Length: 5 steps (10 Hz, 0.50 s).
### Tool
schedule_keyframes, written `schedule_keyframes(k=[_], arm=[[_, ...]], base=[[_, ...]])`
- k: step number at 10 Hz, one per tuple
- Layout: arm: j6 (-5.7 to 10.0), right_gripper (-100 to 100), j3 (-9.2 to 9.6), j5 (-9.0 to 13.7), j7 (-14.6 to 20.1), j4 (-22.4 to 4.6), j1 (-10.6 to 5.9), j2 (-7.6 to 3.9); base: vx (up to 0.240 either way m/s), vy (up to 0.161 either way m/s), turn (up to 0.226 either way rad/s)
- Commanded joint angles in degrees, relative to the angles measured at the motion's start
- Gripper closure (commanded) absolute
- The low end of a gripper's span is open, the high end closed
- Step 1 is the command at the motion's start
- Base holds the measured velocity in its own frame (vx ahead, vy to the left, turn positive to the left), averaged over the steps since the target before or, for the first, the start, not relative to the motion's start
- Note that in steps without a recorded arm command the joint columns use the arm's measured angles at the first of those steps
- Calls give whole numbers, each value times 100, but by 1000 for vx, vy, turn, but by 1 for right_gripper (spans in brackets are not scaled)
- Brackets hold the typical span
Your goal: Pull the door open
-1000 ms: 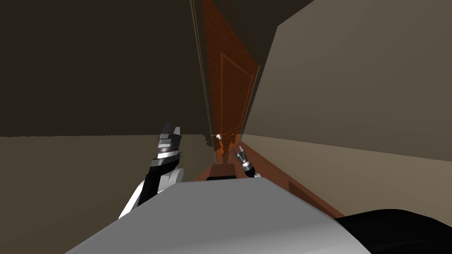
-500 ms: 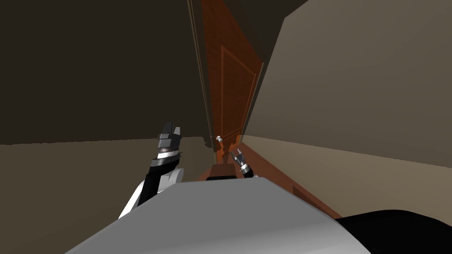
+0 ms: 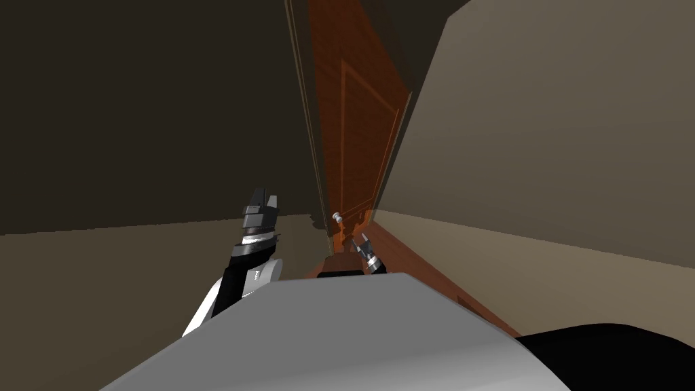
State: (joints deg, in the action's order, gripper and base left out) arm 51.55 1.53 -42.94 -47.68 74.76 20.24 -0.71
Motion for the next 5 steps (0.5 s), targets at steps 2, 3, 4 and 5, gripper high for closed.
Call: schedule_keyframes(k=[2, 3, 4, 5], arm=[[86, -100, -3, -178, -274, -289, -40, 65], [113, -100, -1, -246, -373, -392, -52, 92], [136, -100, 0, -300, -453, -474, -61, 119], [180, -100, 3, -410, -612, -640, -81, 174]], base=[[96, 3, 45], [101, -7, 32], [83, -19, 32], [97, -6, 66]])
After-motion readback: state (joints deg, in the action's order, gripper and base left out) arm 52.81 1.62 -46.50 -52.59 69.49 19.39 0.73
